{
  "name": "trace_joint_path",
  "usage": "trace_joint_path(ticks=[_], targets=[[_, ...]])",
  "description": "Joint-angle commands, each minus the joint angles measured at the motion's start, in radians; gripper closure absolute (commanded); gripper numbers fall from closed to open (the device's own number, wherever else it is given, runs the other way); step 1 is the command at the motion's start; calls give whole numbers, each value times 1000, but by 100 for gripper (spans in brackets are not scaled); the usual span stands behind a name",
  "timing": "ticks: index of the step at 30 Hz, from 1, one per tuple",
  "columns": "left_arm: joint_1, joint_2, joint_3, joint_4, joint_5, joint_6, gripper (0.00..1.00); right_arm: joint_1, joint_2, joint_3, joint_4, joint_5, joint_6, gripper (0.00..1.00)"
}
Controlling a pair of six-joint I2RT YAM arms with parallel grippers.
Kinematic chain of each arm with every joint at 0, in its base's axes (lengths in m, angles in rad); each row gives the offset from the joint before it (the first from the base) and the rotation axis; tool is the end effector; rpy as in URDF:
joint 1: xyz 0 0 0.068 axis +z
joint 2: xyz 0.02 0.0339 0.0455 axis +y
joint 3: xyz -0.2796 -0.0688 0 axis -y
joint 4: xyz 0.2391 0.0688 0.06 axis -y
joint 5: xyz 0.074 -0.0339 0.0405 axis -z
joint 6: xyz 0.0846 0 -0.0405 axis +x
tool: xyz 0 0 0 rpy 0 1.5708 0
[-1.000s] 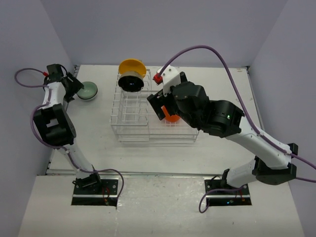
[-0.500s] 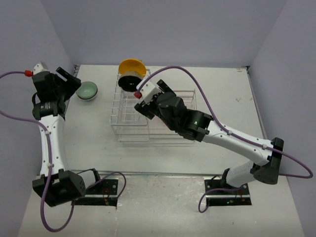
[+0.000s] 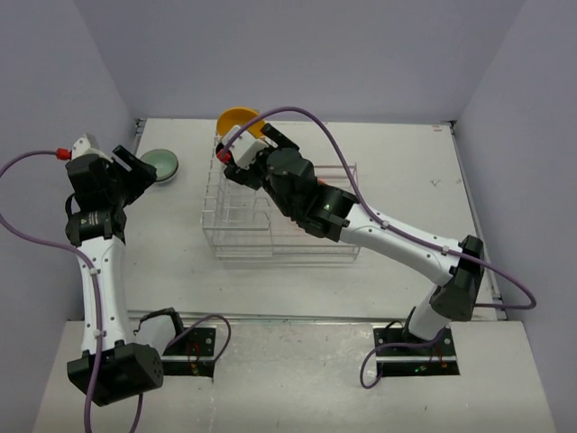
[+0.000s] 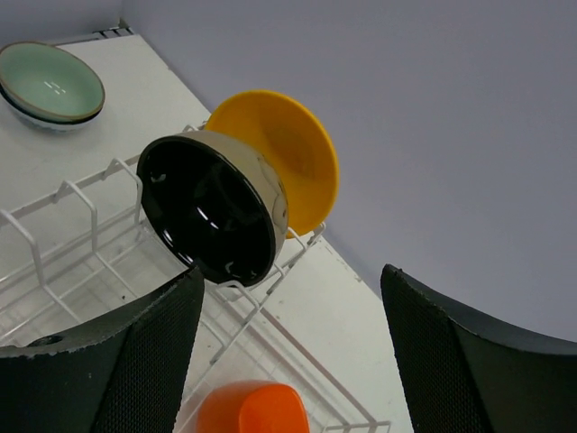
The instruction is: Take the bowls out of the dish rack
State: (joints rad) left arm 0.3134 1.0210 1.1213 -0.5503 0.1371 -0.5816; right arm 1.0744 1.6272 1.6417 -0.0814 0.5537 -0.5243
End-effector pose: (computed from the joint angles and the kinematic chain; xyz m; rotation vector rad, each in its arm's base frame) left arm 0.2394 0.0654 0.3669 -0.7988 1.8661 -0.3081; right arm 0.2390 0.3478 0.4464 -0.8363 1.3965 -0.0306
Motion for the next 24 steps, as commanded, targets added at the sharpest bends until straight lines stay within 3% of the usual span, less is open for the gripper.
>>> trace_joint_path(ticks=[1, 24], targets=[[-4, -41, -31, 1, 47, 20, 26, -2, 26, 27, 101, -11, -65, 21], [-2, -33, -11, 36, 78, 25, 27, -80, 148, 92, 187, -121, -115, 22]])
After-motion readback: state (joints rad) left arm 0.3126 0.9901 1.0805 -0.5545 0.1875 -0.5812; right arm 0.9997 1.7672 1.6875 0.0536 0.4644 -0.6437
